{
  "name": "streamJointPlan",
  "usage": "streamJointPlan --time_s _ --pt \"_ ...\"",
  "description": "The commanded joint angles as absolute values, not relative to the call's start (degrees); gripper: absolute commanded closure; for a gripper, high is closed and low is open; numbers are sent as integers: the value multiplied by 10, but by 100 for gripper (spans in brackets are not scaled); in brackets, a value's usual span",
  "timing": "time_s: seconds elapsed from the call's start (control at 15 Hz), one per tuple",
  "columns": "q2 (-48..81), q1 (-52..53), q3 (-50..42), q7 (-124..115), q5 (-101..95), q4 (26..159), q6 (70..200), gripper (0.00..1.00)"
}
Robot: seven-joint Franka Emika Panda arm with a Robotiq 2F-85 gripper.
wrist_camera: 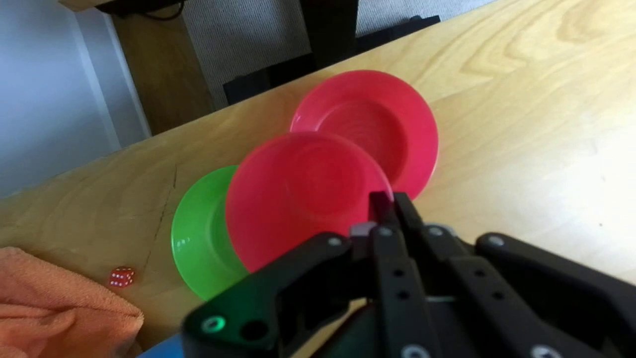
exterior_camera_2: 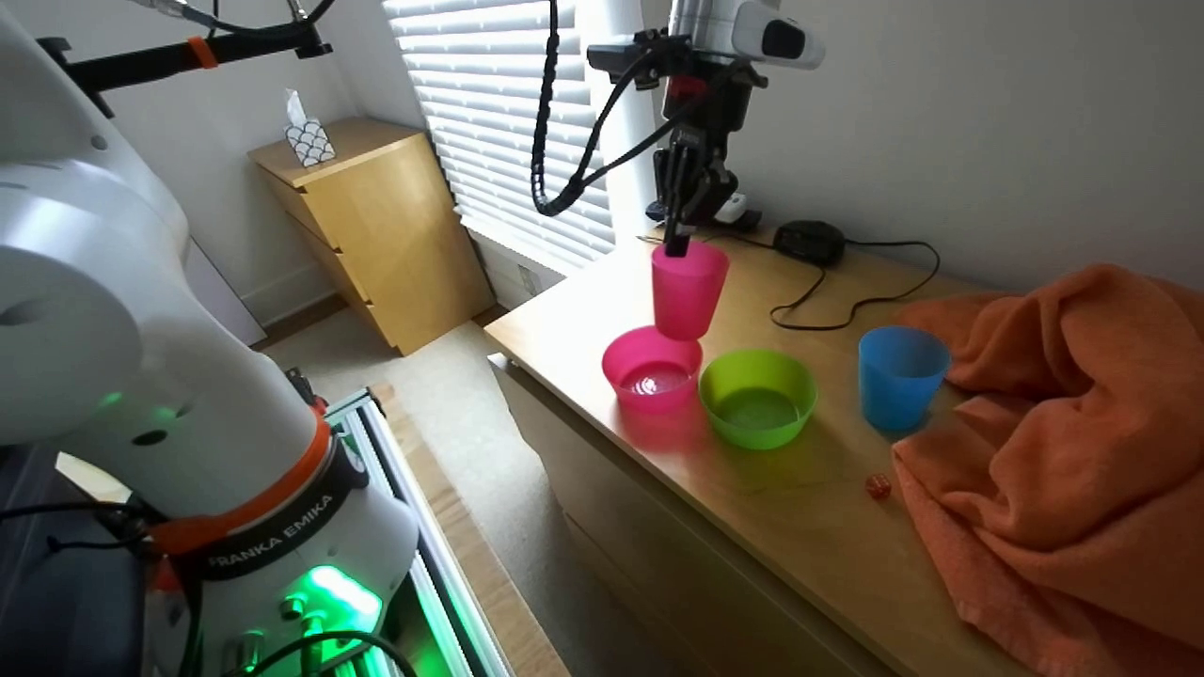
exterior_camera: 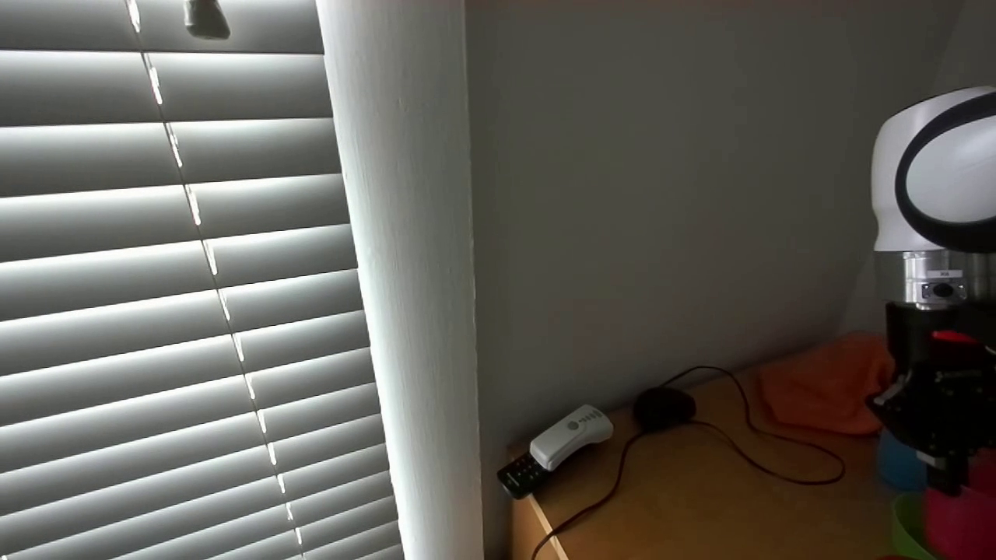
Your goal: Put the pink cup in the green bowl and put the blue cup in the pink bowl
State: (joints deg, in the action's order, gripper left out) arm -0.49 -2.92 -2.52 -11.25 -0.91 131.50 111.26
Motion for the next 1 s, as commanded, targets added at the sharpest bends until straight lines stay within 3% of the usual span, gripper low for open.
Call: streamJointPlan --time_s 0.0,0.93 --pt "-5 -29 -27 -112 -9 1313 1112 96" --pt "84 -52 -56 -103 -84 1286 1209 99"
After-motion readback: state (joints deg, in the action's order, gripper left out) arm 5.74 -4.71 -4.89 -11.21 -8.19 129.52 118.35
